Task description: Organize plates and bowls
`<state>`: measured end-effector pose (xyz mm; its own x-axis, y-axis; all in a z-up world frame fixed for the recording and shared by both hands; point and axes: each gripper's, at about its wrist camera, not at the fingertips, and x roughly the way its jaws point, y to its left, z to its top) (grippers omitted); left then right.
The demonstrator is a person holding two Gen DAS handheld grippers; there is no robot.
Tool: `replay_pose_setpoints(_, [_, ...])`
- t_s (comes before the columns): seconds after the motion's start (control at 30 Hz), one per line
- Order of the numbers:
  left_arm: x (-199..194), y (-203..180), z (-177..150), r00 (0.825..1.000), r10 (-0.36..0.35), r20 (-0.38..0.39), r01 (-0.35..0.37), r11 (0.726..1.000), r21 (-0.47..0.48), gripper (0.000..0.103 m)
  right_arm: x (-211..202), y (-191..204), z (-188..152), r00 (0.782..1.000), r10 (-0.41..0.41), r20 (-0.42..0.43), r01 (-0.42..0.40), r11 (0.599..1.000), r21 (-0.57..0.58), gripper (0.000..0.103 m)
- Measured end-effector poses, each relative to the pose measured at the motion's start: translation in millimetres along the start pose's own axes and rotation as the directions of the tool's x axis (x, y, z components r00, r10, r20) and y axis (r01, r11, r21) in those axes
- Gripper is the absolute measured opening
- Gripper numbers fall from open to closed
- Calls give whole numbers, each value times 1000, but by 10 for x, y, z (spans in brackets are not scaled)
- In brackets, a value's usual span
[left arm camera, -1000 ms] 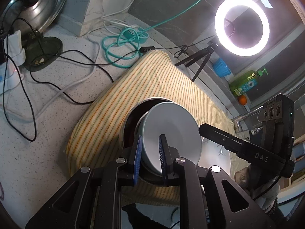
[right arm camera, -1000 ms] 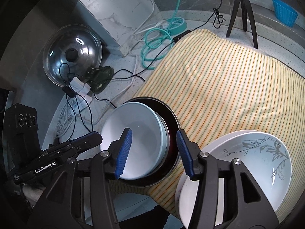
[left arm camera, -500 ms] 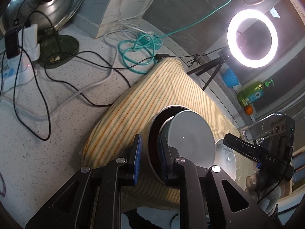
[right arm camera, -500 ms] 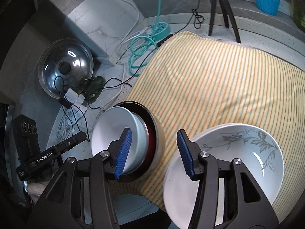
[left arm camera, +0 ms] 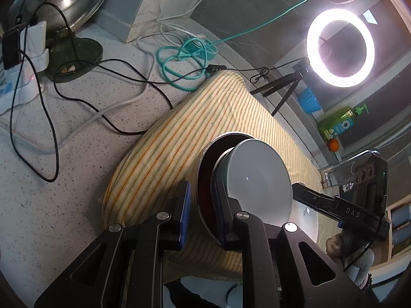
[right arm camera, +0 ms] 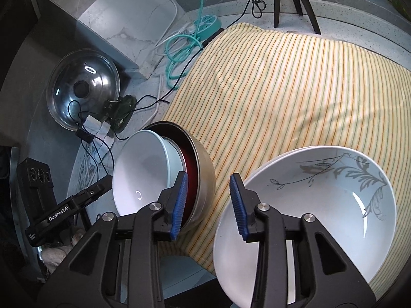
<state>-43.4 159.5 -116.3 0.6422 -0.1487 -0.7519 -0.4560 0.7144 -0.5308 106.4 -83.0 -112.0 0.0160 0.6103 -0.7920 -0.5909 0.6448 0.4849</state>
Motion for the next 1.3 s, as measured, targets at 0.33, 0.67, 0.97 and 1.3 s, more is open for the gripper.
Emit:
replay_pose_setpoints(0.33, [67,69,-20,1000,-7,-28,6,1000,-27,16,113,16,-16,999,-5,-32,5,1000,-9,23])
replay_pose_setpoints(0.67, [127,73,15,999,-23,-33,22,999,-28,13,226,60,-15,998,7,-66,-8,1000,-12,15])
replay_pose_setpoints(0.97, [141,141,10,999,-35,-41,33,998,-49,11,240,52,-15,997,5,-71,-6,1000,-9,13])
replay_pose_setpoints(1.3, [181,89,5,998,-22,-58,21,1000,-15,9,253,70,-10,998,-6,-70,5,1000,-20,13])
